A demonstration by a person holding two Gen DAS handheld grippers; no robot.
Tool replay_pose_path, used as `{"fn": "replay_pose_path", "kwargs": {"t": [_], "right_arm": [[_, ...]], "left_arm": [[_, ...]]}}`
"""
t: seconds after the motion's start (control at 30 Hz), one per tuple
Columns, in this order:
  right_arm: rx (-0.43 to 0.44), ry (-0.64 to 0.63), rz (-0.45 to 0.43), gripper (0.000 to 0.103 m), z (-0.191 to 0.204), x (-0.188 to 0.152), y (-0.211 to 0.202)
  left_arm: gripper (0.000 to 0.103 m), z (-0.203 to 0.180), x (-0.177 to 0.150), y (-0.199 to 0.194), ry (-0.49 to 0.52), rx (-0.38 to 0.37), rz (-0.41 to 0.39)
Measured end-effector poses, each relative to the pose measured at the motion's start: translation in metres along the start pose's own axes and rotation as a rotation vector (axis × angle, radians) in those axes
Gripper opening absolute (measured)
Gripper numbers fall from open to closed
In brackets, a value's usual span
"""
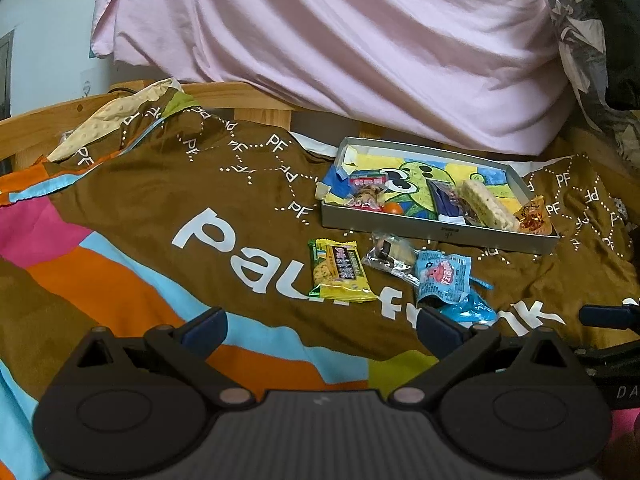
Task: Organize snacks
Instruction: 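Lift both tools away from the tray, then lower both tools toward the yellow-green bar and the blue packet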
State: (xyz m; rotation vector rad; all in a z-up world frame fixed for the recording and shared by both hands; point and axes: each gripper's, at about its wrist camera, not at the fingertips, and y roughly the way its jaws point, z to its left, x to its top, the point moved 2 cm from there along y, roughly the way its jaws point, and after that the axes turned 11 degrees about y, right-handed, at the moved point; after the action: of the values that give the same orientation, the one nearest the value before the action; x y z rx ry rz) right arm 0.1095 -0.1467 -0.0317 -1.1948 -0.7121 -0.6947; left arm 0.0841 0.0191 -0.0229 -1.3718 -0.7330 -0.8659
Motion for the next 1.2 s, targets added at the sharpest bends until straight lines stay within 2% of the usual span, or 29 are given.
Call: {"fn": "replay_pose_path", "kwargs": {"t": [0.43, 0.8, 1.03, 1.2], "right_arm": [[0.006, -0.012, 0.013, 0.102, -0.003, 0.002, 0.008], [0.02, 0.001, 0.003, 0.102, -0.004, 0.006, 0.011], [0.024, 0.031, -0.014, 0.102, -0.012, 0.017, 0.026], [0.031, 0.052, -0.017, 0.102, -0.02, 0.021, 0.039]], "left_arm": [[0.103, 0.001, -0.003, 0.005, -0.036, -0.01, 0.011], [0.103, -0.002, -0.001, 0.008, -0.054, -0.024, -0.018], [0.103, -0.003, 0.008, 0.021, -0.038, -0.028, -0.001], [0.103, -0.01, 0.014, 0.039, 0.02, -0.033, 0.029]]}}
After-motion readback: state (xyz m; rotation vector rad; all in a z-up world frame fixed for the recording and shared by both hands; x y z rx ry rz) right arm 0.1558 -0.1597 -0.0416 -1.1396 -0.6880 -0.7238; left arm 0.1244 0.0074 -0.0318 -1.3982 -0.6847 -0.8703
